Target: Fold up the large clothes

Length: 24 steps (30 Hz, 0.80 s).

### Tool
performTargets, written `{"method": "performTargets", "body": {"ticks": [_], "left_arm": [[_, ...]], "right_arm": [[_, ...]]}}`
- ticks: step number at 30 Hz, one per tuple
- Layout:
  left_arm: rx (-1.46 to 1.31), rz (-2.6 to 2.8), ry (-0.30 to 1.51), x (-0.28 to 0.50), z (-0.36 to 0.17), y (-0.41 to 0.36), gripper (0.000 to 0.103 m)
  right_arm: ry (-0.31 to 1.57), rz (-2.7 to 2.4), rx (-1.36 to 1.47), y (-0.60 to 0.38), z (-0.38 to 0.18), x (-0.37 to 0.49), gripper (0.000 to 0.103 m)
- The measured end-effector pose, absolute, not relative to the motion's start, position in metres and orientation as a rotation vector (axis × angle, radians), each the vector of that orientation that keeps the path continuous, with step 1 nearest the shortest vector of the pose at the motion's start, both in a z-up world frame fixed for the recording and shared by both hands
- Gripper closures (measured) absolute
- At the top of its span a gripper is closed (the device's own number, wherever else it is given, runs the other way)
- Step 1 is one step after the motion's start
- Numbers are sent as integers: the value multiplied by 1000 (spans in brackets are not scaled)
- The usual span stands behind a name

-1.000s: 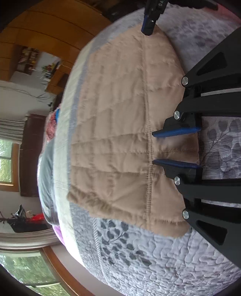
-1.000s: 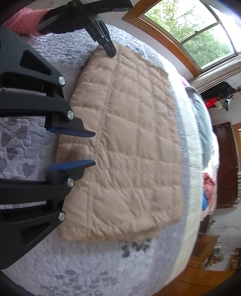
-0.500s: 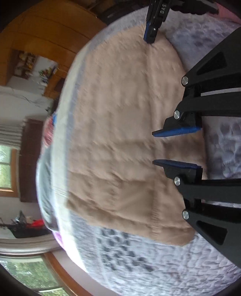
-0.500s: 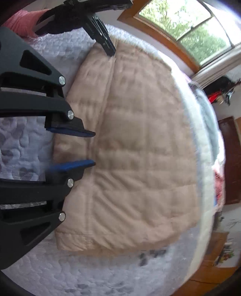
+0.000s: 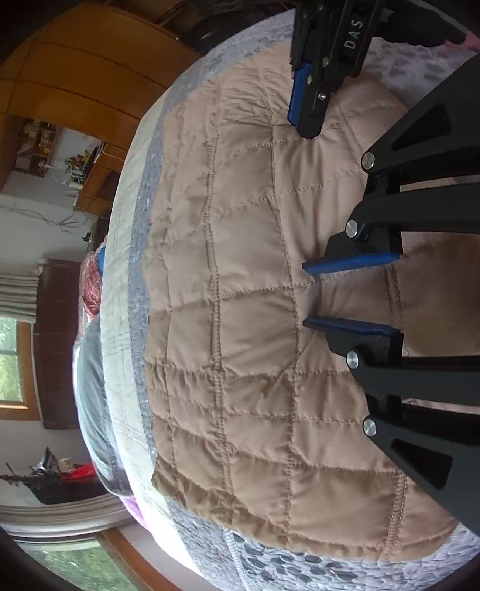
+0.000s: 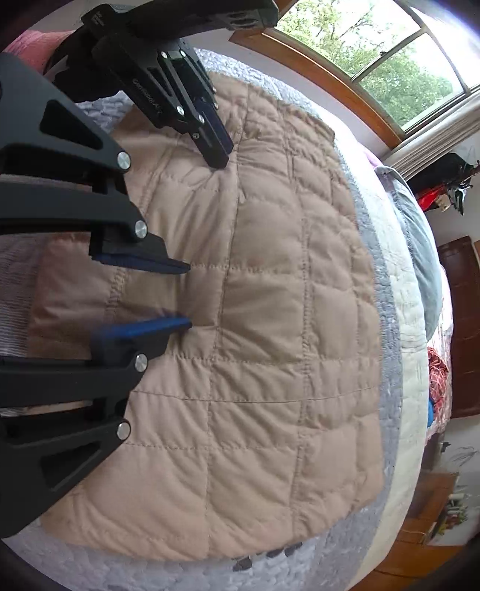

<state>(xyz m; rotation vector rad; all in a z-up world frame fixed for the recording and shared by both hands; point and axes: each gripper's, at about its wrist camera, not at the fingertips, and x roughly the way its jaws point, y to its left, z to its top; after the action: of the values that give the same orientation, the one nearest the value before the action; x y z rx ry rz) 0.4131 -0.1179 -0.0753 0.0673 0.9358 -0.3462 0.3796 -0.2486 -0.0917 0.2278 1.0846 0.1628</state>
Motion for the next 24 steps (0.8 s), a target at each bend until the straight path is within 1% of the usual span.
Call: {"method": "performTargets", "body": {"ticks": [11, 24], "left_arm": [[117, -323, 889, 399, -86, -130, 79], [119, -323, 892, 400, -86, -128, 79]], "right_arm": [[1023, 115, 149, -235, -104, 373, 79], [999, 116, 152, -236, -105, 369, 79]]}}
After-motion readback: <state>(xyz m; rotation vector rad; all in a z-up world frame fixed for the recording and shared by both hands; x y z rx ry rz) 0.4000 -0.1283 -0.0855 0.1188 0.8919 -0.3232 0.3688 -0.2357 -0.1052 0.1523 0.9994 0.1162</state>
